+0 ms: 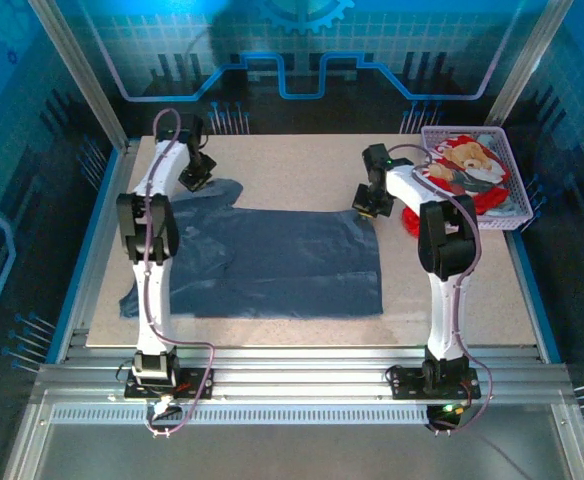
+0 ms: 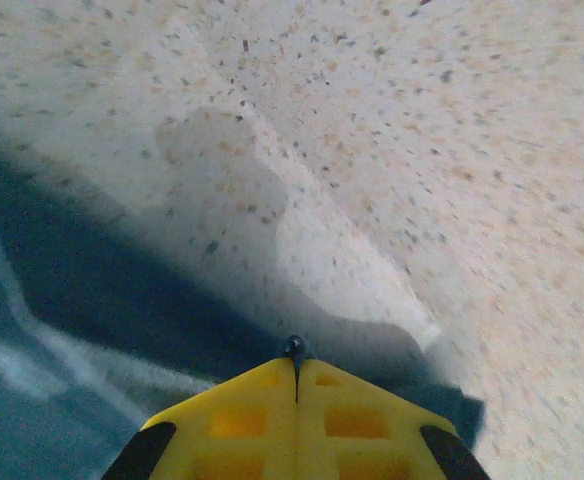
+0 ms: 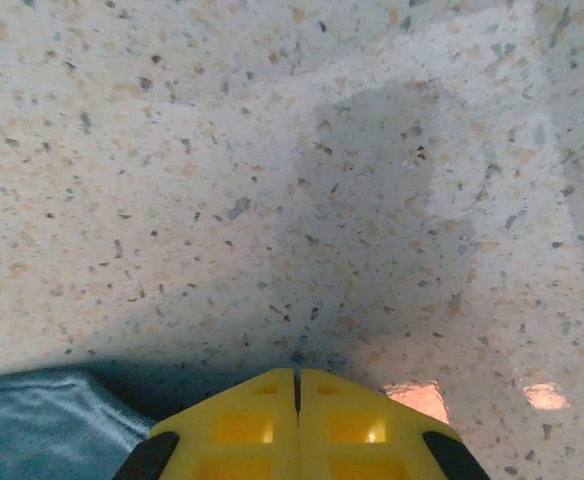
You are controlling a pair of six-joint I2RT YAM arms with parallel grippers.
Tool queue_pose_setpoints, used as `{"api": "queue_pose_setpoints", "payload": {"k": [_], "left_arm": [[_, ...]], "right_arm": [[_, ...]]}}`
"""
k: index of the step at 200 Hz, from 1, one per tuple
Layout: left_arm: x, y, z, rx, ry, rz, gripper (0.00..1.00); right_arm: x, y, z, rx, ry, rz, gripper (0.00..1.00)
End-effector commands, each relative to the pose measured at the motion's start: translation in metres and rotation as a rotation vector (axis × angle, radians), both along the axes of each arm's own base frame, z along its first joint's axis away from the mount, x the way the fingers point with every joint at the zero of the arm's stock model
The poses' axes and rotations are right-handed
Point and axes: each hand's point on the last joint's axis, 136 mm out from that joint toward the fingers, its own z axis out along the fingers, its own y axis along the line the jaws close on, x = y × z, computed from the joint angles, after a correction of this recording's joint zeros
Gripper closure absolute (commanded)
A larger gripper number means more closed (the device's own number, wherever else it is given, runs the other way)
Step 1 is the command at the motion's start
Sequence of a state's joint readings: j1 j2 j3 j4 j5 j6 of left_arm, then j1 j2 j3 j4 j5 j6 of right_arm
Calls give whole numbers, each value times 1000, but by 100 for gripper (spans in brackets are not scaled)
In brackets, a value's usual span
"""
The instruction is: Fold and stack the t-shirts
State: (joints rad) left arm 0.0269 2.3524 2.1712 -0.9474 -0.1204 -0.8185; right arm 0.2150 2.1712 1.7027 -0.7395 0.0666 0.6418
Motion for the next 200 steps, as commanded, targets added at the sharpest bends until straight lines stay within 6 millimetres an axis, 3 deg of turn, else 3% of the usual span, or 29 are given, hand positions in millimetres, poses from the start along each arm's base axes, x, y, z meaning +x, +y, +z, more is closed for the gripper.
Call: {"api": "queue_pose_setpoints", "payload": {"k": [1,32,87,151,200], "left_arm": [[-10,4,45,36,-86,-25,100],[-45,2,59,38,-74,-49,100],[-129,12,74,46,-43,-61,100],[-226,33,82,73,-15,-27,100],[-278,37,80,77,20,2,100]], "right_arm": [[-5,1,19,13,-24,33,100],[-5,2,34,23,-69,63,100],[-17,6,55,27,-124,153,100],[-62,-2,54,-3,-96,174,100],[-95,3,51,-37,-76,216,100]]}}
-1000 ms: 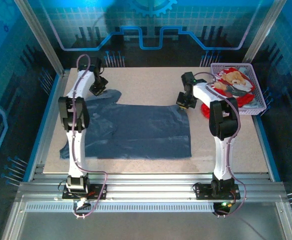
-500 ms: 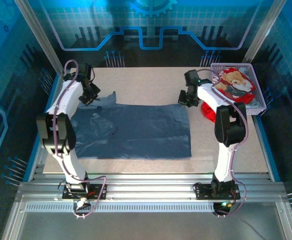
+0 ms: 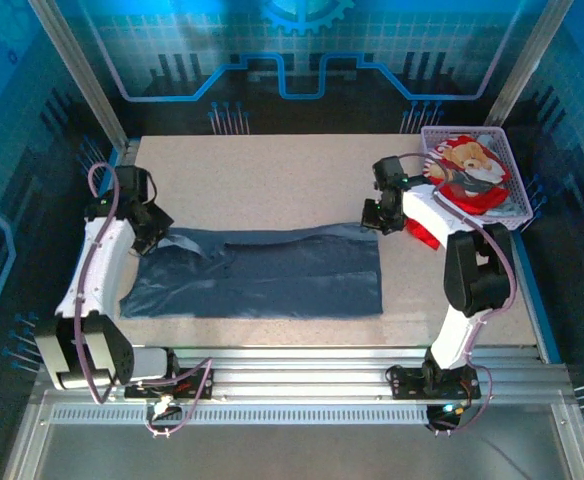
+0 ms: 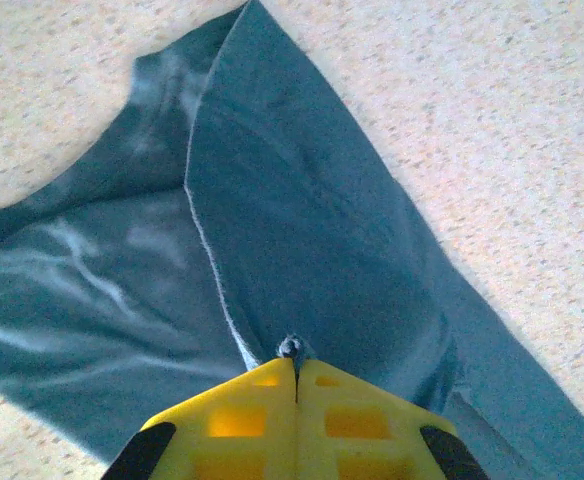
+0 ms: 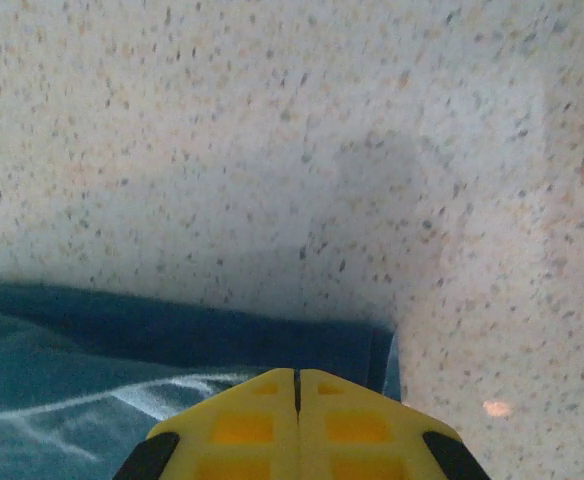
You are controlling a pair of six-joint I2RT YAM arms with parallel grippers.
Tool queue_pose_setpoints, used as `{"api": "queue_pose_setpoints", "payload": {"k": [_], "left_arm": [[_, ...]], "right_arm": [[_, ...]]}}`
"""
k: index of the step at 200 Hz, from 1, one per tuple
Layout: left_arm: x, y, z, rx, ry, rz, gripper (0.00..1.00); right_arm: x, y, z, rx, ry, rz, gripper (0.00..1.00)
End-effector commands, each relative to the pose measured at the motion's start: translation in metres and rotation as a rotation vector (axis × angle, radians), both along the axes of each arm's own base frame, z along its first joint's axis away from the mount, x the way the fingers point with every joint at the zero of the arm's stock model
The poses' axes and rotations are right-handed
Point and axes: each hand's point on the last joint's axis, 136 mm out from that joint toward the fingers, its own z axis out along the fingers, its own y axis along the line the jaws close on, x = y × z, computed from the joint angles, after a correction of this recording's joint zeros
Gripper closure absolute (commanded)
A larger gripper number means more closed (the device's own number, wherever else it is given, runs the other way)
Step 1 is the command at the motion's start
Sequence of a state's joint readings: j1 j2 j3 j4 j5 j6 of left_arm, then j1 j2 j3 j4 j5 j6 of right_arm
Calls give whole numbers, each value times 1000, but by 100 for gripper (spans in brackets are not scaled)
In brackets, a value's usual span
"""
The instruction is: Fold and stack the t-shirts
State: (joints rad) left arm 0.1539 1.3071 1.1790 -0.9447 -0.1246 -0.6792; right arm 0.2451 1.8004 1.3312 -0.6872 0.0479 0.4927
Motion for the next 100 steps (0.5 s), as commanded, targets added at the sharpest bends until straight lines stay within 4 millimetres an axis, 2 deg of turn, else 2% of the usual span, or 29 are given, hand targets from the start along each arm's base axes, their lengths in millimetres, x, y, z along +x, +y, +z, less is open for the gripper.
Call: {"api": "queue_pose_setpoints", "payload": {"k": [1,40,59,100], "left_arm": [[-32,5,-6,17,66,5,100],[-57,8,-8,46,102,14,100],[-63,8,-12,51,113,19,100],[-74,13,-10,79,142,41,100]], "right_arm": [[-16,4,7,-25,-14,38,100],[-46,8,-1,-56,13,72,100],[-59,4,-7,-84,29,77,100],[-72,-9,-19,-146,53,73,100]]}}
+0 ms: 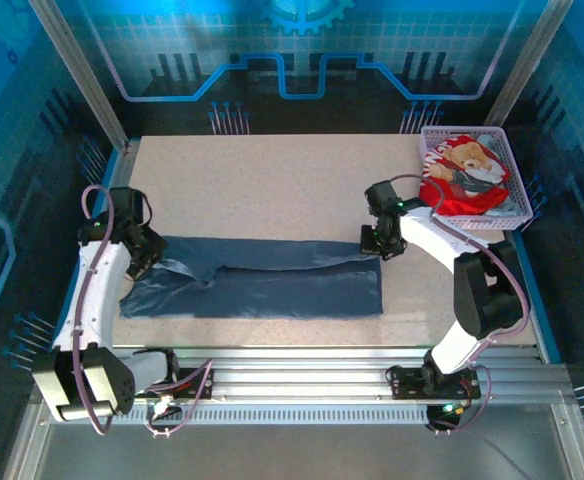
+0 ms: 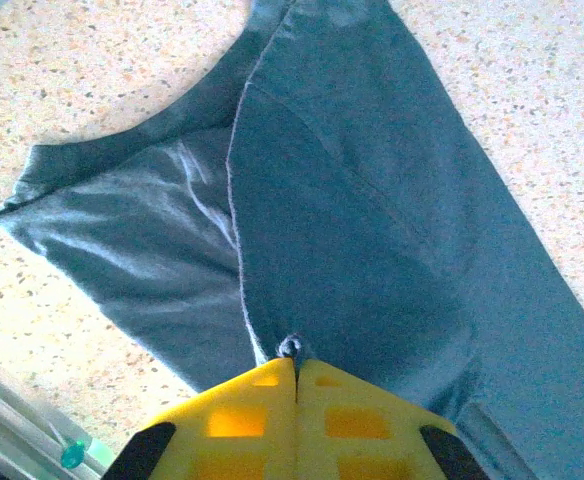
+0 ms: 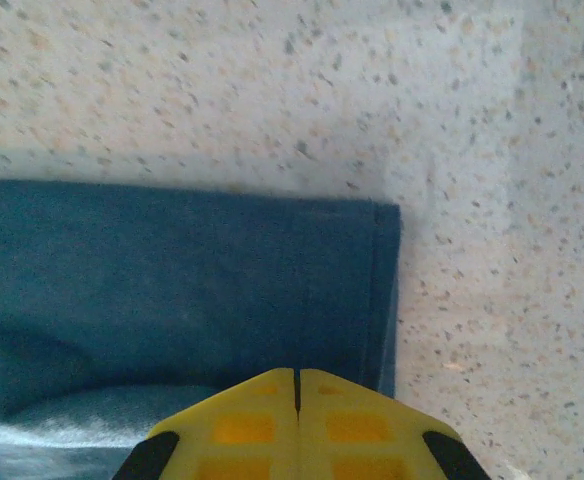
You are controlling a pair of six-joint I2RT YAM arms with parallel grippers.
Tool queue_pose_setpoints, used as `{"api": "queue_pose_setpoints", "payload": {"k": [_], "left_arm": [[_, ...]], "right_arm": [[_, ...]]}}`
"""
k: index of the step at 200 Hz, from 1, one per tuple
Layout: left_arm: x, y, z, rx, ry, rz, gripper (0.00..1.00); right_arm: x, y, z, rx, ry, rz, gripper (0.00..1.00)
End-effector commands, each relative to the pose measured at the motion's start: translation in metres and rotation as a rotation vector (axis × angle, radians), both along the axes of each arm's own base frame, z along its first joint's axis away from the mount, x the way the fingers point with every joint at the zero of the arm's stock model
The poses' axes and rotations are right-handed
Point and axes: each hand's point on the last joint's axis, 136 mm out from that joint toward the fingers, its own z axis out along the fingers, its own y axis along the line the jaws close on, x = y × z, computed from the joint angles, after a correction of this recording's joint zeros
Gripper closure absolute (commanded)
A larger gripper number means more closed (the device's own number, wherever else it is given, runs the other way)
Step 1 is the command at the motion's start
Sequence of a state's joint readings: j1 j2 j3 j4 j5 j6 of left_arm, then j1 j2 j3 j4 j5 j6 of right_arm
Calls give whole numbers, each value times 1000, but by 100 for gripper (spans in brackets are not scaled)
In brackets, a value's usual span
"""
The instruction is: Fold and stack the t-shirts
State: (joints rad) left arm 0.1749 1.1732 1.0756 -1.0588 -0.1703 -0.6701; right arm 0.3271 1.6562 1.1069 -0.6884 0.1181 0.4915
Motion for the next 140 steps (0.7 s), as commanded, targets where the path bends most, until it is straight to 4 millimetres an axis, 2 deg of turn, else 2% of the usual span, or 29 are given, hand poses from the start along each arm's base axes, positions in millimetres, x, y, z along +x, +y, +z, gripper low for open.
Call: {"api": "queue_pose_setpoints", "payload": {"k": [1,34,73,140], "left_arm": [[-19,8,0,47,53,11,100],[-29,13,5,80,62,24,100],[-39,11,-6,76,86,26,100],[-69,13,-16,105,134,60,100]], "right_arm": [[-7,-10,1,-59,-8,12,100],[-10,-13,-3,-83,-6,27,100],[-17,-9,-7,-90,5,41,100],[-28,-11,-11,-114,14,40,100]]}}
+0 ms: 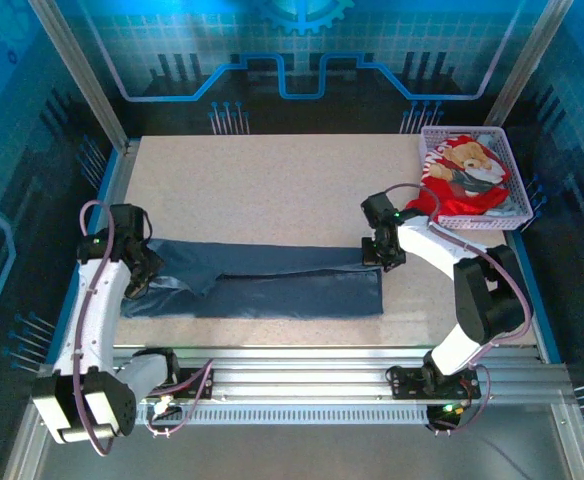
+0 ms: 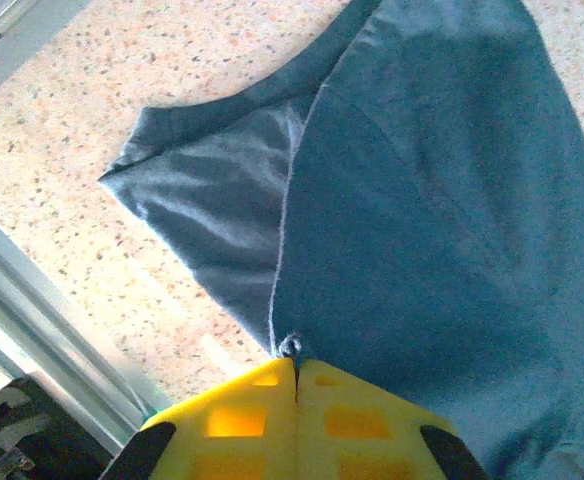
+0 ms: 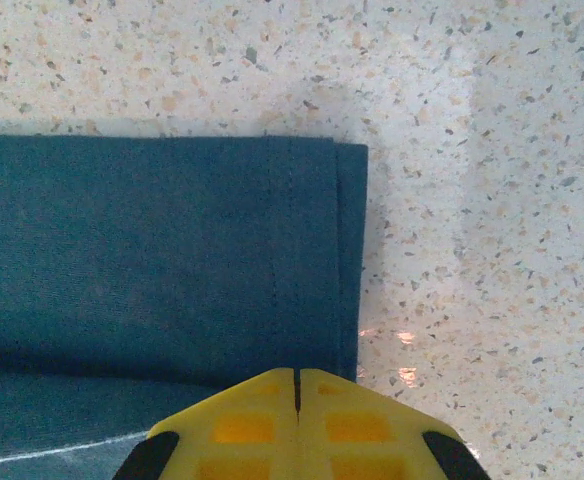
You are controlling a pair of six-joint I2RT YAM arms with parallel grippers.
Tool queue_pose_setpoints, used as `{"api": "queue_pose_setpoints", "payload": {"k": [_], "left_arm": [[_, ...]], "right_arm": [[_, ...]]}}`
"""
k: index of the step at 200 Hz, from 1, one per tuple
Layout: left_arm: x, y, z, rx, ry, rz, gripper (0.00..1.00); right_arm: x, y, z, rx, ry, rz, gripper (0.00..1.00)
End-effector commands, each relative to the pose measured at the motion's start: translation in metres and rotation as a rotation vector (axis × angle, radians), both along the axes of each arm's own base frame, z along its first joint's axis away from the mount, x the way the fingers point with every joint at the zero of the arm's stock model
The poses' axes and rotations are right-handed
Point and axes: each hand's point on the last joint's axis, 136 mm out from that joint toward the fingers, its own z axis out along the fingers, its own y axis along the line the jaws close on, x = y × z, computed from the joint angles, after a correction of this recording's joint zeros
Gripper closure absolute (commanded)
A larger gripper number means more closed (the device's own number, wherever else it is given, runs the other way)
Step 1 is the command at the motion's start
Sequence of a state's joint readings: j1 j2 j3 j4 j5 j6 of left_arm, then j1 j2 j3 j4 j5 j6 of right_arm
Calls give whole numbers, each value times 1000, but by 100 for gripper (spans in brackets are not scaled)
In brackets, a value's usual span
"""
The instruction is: Fold and stack the t-shirts
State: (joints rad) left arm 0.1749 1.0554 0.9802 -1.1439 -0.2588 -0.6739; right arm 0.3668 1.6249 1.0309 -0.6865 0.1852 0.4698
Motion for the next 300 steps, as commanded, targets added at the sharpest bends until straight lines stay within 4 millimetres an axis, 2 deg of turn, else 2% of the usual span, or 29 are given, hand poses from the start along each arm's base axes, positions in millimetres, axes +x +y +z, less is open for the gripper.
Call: {"api": "queue_pose_setpoints", "payload": {"k": [1,26,82,129,143,162,174,180,200,236,300], "left_arm": [[-24,6,-6,35,58,33,100],[-33,8,-5,57,65,48,100],[-41,-3,-9,20,33,88,100],[-43,-12,-22,-31,34,131,100],[-44,-15,-27,-52,39,146,100],[-46,-16,-34,-65,44,176,100],[-48,-18,-39,-76,50,186,100],[-49,-19,-41,-81,53,190,100],[-52,-19,-43,-78,56,202,100],[-50,-14,-42,-56,53,214,100],[-50,-15,-51,-63,58,234,100]], "right_arm": [[-7,-5,2,-33,-5,-5,100],[-9,-5,2,-38,-4,-6,100],[-10,-7,1,-52,0,-19,100],[-18,-10,-4,-65,13,-44,100],[-21,-13,-1,-74,0,-62,90],[-25,-17,10,-63,-39,-93,68],[-26,-18,18,-46,-66,-113,59],[-28,-18,21,-37,-72,-123,58],[-28,-14,25,6,-73,-144,57],[-24,-1,18,81,-29,-177,59],[-11,27,2,192,52,-218,70]]}}
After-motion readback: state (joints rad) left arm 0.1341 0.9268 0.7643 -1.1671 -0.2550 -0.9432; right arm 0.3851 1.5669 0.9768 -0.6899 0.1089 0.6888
